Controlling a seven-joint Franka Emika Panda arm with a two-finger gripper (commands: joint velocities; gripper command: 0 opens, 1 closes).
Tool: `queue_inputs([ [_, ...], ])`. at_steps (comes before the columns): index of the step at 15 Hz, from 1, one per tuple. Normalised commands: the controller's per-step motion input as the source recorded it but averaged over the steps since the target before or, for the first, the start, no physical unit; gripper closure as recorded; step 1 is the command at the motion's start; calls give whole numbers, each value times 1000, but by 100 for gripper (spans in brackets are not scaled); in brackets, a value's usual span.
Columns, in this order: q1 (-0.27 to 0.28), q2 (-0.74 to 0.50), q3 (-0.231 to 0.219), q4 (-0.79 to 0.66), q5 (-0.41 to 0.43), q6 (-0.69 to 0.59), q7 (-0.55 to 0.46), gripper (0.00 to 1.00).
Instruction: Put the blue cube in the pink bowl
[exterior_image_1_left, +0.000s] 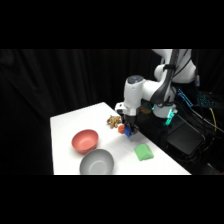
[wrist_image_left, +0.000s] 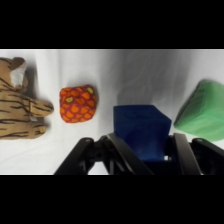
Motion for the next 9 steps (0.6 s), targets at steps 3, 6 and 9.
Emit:
queue_inputs([
  [3, -291, -388, 246, 75, 128, -393, -206, 77],
  [6, -260, -254, 148, 179, 219, -348, -325, 77],
  [9, -238, -71, 56, 339, 237, -326, -395, 77],
])
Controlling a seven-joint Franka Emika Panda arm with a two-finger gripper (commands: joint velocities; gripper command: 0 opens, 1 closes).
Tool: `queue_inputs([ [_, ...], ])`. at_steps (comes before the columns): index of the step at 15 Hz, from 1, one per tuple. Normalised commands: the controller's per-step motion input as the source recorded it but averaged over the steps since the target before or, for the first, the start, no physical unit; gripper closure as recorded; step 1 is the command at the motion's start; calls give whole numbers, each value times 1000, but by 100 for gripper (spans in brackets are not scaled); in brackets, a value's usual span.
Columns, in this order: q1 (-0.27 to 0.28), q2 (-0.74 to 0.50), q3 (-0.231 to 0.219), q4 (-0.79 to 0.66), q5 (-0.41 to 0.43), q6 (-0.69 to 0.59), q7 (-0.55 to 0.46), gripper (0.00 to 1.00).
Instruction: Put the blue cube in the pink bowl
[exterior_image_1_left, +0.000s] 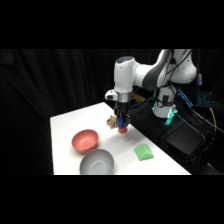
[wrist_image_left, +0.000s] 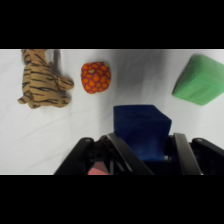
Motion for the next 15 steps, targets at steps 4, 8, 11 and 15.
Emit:
queue_inputs([
  [4, -184, 157, 8, 506, 249, -296, -409, 77],
  [8, -125, 337, 7, 658, 172, -335, -304, 77],
  [11, -86, 409, 33, 703, 129, -323, -200, 77],
  [15, -95, 405, 66, 631, 190, -218, -212, 77],
])
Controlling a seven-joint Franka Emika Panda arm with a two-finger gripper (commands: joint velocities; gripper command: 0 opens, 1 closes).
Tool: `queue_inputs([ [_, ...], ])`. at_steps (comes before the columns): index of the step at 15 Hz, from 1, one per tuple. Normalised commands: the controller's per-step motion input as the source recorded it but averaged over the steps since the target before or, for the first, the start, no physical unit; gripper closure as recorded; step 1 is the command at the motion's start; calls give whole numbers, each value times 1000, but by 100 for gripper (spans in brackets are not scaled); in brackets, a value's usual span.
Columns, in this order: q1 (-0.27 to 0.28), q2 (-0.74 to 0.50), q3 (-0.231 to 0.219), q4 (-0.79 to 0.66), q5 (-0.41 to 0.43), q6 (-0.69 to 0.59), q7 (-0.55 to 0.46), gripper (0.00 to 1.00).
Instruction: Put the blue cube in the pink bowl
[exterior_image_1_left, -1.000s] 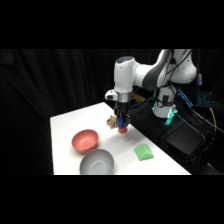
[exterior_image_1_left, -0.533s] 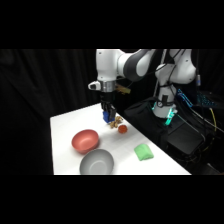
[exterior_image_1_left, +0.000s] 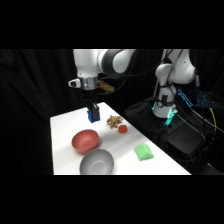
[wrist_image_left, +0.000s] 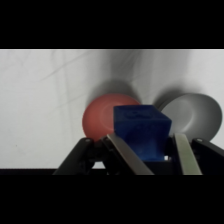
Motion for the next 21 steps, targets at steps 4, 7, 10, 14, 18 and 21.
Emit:
queue_inputs([
  [4, -108, 409, 85, 496, 182, -56, -156, 77],
  [7, -104, 408, 87, 383, 137, 102, -93, 77],
  [10, -130, 349, 94, 308, 149, 208, -82, 77],
  [14, -133, 266, 98, 245, 148, 152, -56, 77],
  [18, -115, 132, 124, 162, 161, 47, -83, 27],
  [21, -109, 42, 139, 113, 193, -14, -134, 6],
])
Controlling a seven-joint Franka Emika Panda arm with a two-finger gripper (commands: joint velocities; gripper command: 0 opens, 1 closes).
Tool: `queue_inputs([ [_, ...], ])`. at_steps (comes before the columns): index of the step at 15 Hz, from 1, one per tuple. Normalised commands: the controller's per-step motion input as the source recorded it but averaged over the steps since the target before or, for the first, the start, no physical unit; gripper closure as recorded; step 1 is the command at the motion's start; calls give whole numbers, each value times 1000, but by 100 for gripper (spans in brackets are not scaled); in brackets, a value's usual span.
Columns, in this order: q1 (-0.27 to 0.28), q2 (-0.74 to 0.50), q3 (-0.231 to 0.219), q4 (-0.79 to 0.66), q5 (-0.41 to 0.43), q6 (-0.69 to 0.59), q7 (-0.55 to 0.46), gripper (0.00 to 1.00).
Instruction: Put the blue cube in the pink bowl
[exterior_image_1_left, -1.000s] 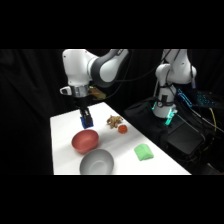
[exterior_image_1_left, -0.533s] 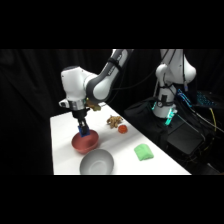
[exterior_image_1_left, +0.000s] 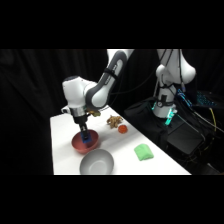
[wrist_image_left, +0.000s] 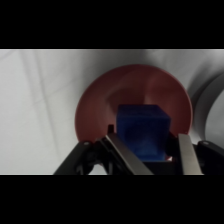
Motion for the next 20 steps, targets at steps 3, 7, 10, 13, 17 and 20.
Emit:
queue_inputs([
  [3, -107, -8, 115, 102, 198, -50, -154, 0],
  [7, -51, -193, 40, 3, 123, -168, -82, 0],
  [10, 12, -410, -11, -95, 75, -332, 5, 0],
  [13, 49, -444, -55, -89, 41, -368, 50, 0],
  [17, 58, -348, -99, -28, -20, -329, 54, 0],
  [20, 66, -269, -83, -2, -35, -261, 49, 0],
])
